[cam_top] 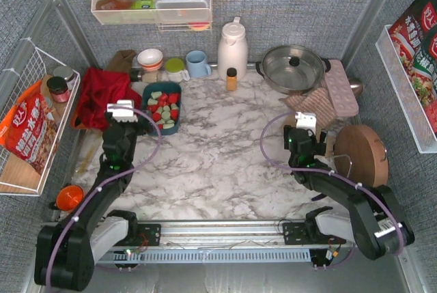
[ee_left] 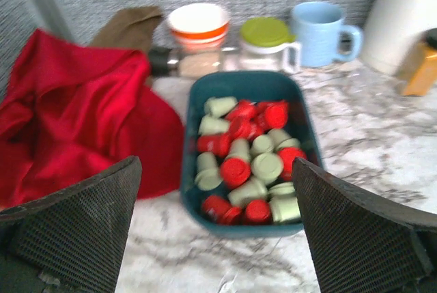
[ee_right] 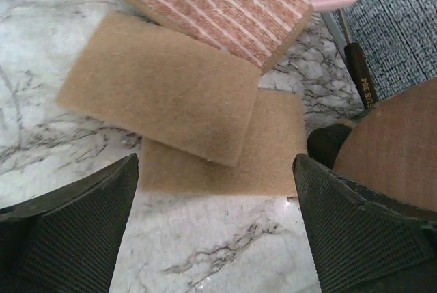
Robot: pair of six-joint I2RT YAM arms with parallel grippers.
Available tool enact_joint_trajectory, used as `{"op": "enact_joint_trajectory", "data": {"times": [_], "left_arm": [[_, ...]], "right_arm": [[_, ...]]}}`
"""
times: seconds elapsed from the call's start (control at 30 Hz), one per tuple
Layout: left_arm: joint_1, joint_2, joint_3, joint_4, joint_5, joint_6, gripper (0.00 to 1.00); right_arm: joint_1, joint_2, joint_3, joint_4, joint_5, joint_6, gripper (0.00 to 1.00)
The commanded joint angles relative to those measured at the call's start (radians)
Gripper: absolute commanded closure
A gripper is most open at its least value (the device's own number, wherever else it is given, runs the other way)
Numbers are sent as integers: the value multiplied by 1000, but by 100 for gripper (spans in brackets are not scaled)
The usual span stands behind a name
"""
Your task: Mix the coffee capsules in the storage basket
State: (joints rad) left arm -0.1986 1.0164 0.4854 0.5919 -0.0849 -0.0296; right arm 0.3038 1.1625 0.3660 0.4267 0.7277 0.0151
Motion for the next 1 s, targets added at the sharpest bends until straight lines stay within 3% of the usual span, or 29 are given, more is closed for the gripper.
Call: {"op": "enact_joint_trajectory", "data": {"times": [0.0,0.27,0.43,0.53,0.8,0.87,0.93,0.97], "left_arm": [[-1,-103,-113,61,-200,37,1],[-1,-188,-270,146,-325,41,1],[-1,-122,-293,182,-354,29,1],[-1,-73,-305,215,-362,25,1],[2,111,-358,387,-418,8,1],[4,163,-359,452,-415,22,0],[5,192,-342,461,-399,29,0],[13,206,-340,479,-383,30,0]], "right_arm": [[-34,71,-7,159,50,58,1],[-46,183,26,232,77,40,1],[-55,237,-47,477,26,-16,1],[-72,356,-119,765,-49,-61,1],[-117,305,-74,575,-225,-32,1],[-155,317,-78,569,-321,-12,1],[-183,406,-84,698,-334,-4,1],[-182,383,-74,648,-338,0,1]]}}
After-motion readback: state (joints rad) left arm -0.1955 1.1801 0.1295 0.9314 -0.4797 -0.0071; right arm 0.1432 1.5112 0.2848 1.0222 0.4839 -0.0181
